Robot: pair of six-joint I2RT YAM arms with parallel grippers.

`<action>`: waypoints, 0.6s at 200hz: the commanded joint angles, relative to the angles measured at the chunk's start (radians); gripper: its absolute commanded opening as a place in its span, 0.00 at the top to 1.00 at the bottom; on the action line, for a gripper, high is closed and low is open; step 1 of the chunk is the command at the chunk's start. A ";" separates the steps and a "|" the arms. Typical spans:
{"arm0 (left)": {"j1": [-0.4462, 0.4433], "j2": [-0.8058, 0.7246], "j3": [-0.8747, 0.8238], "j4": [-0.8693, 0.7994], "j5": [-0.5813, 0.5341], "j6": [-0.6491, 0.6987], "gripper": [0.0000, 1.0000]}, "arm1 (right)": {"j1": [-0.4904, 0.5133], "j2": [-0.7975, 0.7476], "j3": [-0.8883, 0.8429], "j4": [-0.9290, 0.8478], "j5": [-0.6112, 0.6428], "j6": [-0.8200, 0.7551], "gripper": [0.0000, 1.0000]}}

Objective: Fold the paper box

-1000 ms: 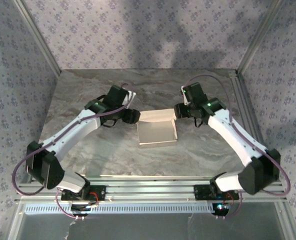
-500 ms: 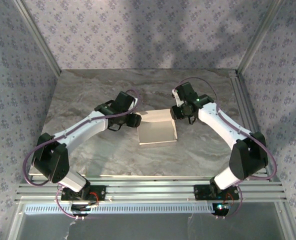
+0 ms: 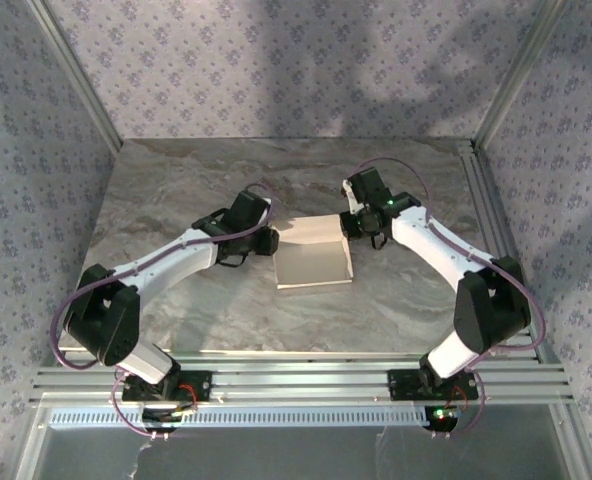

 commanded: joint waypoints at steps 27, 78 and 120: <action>-0.004 0.002 -0.016 0.121 -0.023 -0.076 0.74 | 0.006 0.000 -0.011 0.026 0.005 0.065 0.90; -0.003 0.006 -0.043 0.192 -0.005 -0.162 0.85 | 0.025 -0.003 -0.015 0.037 0.012 0.140 0.98; 0.013 -0.020 -0.066 0.214 0.017 -0.189 0.87 | 0.050 -0.001 -0.017 0.035 0.056 0.124 1.00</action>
